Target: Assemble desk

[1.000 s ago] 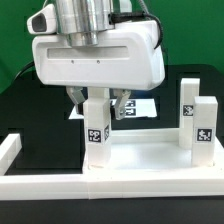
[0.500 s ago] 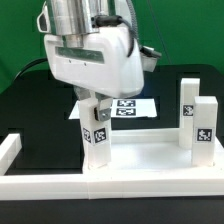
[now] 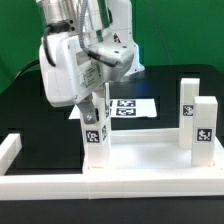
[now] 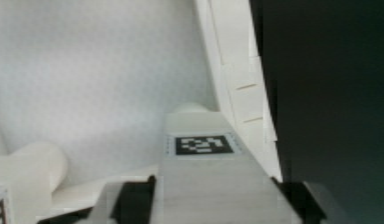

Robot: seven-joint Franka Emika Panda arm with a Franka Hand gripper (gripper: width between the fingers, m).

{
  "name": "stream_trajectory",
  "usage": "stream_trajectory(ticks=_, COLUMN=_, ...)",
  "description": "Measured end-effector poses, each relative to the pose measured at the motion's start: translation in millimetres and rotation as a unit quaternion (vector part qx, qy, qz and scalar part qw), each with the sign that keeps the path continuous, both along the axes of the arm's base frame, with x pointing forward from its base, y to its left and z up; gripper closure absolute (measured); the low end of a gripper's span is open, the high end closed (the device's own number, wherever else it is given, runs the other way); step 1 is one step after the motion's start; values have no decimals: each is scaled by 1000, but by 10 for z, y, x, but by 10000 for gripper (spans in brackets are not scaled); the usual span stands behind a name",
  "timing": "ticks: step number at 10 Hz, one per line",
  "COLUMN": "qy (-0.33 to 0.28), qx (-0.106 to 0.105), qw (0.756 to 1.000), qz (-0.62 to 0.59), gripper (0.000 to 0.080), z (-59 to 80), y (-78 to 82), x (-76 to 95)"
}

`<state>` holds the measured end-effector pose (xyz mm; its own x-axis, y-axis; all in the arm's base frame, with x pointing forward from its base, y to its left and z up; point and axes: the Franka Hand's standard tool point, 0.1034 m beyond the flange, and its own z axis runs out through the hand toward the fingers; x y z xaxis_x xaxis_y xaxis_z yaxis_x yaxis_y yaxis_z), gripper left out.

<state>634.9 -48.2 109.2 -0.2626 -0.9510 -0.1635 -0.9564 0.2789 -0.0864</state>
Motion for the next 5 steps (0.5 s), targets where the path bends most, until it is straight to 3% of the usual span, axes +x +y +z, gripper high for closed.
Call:
stream_trajectory(ticks=1, qy=1, qx=0, qw=1000, qz=-2, gripper=506, z=-2, y=5, x=-2)
stream_trajectory(ticks=2, qy=-1, qx=-2, qw=1000, qz=15, gripper=433, z=-2, y=2, x=-2)
stream_trajectory(ticks=3, qy=-3, qx=-14, qw=998, qz=66, gripper=296, z=-4, y=-4, x=-11)
stream_trajectory(ticks=4, qy=-4, qx=-30, qw=987, qz=161, gripper=296, z=-7, y=6, x=-28)
stream_trajectory(ticks=5, qy=-5, qx=-36, qw=968, qz=250, gripper=178, z=-11, y=35, x=-51)
